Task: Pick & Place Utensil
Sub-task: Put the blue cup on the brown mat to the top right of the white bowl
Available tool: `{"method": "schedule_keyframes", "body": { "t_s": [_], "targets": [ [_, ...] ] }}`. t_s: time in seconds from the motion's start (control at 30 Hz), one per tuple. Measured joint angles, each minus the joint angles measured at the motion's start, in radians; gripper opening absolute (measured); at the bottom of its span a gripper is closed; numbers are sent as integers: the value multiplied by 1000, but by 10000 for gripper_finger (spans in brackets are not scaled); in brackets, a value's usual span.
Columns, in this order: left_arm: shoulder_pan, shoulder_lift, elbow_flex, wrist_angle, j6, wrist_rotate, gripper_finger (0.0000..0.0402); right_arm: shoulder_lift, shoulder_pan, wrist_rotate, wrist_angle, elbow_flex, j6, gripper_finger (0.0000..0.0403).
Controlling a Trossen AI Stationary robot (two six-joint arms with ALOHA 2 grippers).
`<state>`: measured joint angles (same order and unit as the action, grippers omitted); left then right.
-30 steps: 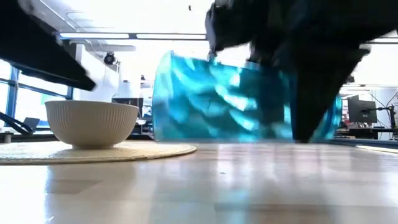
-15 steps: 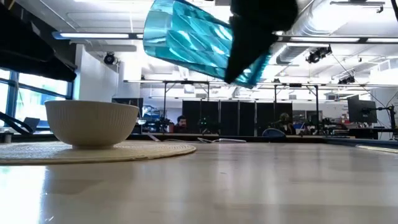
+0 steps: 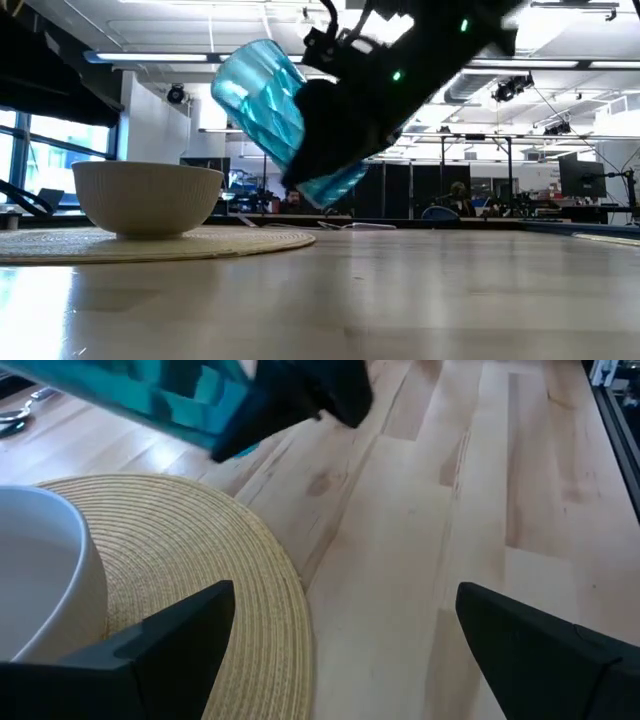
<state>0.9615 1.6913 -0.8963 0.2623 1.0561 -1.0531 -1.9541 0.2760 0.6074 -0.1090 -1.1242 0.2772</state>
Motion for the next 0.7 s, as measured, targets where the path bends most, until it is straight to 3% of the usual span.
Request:
{"method": "schedule_keyframes", "body": {
  "t_s": [0.23, 0.47, 0.7],
  "targets": [
    [0, 0, 0, -1, 0, -23, 374, -16, -43, -103, -646, 219, -116, 319],
    [-34, 0, 0, -33, -5, -8, 374, -134, -92, -217, -865, 227, -145, 319],
    [-62, 0, 0, -22, -13, 3, 374, -241, -93, -248, -981, 195, -146, 319]
  ]
}}
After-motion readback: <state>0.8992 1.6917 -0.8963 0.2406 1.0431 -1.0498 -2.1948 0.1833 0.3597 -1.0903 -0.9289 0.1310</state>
